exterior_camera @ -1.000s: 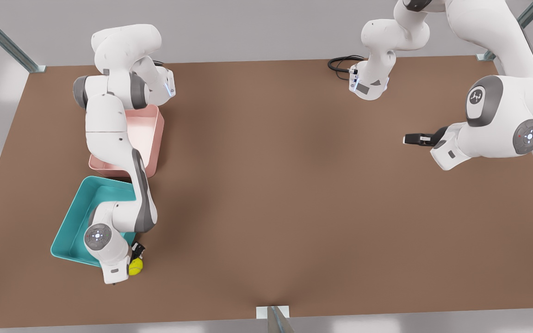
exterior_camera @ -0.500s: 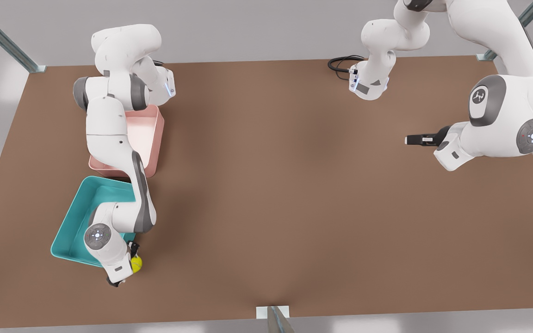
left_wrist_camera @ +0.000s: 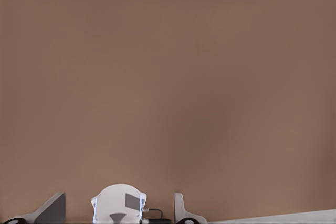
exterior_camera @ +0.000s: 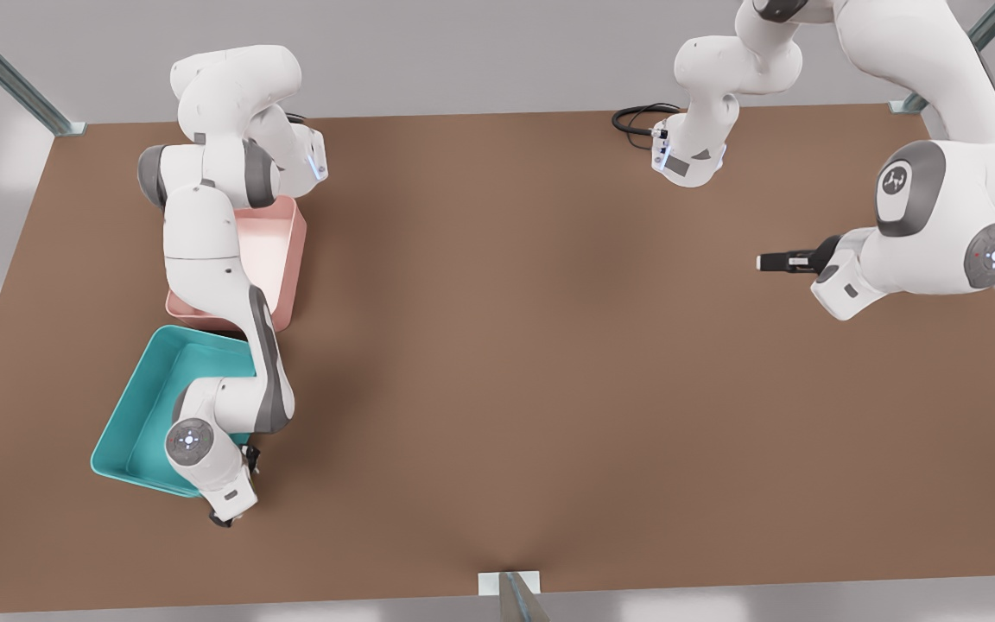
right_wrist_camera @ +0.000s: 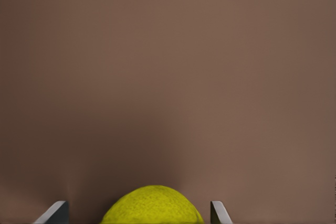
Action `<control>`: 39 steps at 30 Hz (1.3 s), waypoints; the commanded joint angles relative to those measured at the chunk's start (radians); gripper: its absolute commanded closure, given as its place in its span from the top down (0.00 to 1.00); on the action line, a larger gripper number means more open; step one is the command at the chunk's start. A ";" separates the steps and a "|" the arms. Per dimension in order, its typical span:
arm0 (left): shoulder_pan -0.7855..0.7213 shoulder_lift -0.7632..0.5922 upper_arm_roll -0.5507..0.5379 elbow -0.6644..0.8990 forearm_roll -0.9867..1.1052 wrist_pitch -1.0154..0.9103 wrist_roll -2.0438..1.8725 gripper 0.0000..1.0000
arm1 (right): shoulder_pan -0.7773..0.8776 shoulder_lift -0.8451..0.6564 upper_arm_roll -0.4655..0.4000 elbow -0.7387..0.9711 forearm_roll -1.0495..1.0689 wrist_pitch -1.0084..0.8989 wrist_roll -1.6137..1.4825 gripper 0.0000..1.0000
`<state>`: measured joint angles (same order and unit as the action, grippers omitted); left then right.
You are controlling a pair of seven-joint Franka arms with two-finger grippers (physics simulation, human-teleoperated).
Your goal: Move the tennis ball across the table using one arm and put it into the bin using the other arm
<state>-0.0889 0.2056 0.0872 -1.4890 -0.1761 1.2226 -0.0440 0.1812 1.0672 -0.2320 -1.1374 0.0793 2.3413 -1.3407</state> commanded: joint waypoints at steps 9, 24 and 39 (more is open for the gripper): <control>0.014 0.026 0.002 0.019 0.000 -0.029 -0.014 1.00 | -0.002 0.027 -0.026 0.004 0.007 0.069 -0.087 1.00; 0.012 0.018 -0.009 0.023 0.032 0.071 -0.014 1.00 | 0.044 -0.380 -0.052 -0.252 0.004 -0.289 0.037 0.48; 0.014 0.017 -0.011 0.024 0.032 0.023 -0.016 1.00 | -0.022 -0.444 -0.038 -0.230 -0.004 -0.603 0.784 1.00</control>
<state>-0.0761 0.2238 0.0766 -1.4658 -0.1448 1.2681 -0.0573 0.1581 0.6257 -0.2794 -1.3944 0.0694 1.9563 -1.2322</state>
